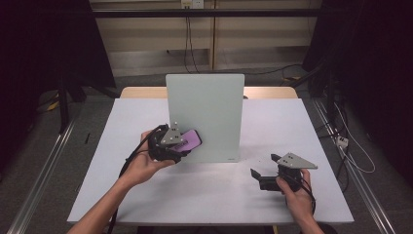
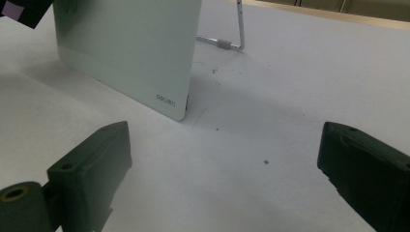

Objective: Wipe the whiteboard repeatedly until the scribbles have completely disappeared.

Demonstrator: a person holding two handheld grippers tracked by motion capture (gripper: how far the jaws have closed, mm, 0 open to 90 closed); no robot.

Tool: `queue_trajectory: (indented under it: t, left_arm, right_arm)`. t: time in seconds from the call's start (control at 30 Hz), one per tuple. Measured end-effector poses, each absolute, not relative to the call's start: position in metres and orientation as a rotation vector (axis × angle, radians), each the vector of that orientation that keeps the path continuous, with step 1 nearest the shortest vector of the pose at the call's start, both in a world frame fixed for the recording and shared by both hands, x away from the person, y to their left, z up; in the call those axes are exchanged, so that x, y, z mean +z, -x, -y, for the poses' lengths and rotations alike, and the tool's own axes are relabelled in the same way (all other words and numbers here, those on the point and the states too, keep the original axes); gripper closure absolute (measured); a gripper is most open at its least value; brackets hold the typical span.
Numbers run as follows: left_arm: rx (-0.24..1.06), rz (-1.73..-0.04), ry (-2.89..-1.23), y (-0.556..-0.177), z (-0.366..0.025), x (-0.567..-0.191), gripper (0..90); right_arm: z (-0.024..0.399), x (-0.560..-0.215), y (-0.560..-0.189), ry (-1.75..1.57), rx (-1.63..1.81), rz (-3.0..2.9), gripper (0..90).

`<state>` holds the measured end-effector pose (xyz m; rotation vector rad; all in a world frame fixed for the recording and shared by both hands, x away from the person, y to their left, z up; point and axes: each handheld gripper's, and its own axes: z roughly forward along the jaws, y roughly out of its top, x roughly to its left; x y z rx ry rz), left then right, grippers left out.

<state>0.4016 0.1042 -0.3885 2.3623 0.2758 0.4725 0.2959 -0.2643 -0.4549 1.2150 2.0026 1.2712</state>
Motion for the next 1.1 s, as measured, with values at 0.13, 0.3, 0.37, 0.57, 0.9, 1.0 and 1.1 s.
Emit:
queue_trajectory:
  t: [0.13, 0.3, 0.37, 0.57, 0.9, 1.0, 1.1]
  left_arm:
    - [0.444, -0.287, -2.357, -0.403, -0.103, -0.39, 40.9]
    - [0.454, -0.274, -2.34, -0.404, -0.101, -0.386, 41.0]
    - [0.462, -0.279, -2.33, -0.406, -0.101, -0.38, 41.0]
    - [0.476, -0.282, -2.282, -0.415, -0.101, -0.361, 40.9]
    - [0.506, -0.279, -2.257, -0.418, -0.092, -0.351, 40.9]
    - [0.493, -0.239, -2.298, -0.413, -0.085, -0.362, 41.0]
    - [0.46, -0.213, -2.329, -0.408, -0.079, -0.375, 41.0]
  right_arm:
    - [0.264, -0.455, -0.296, -1.212, 1.271, -2.005, 5.7]
    - [0.264, -0.455, -0.296, -1.214, 1.272, -2.005, 5.5]
    - [0.264, -0.455, -0.296, -1.216, 1.271, -2.005, 5.5]
    - [0.264, -0.455, -0.296, -1.214, 1.273, -2.004, 5.5]
    - [0.264, -0.455, -0.296, -1.211, 1.274, -2.005, 5.5]
    - [0.264, -0.455, -0.296, -1.212, 1.273, -2.007, 5.5]
    - [0.264, -0.455, -0.296, -1.21, 1.275, -2.008, 5.5]
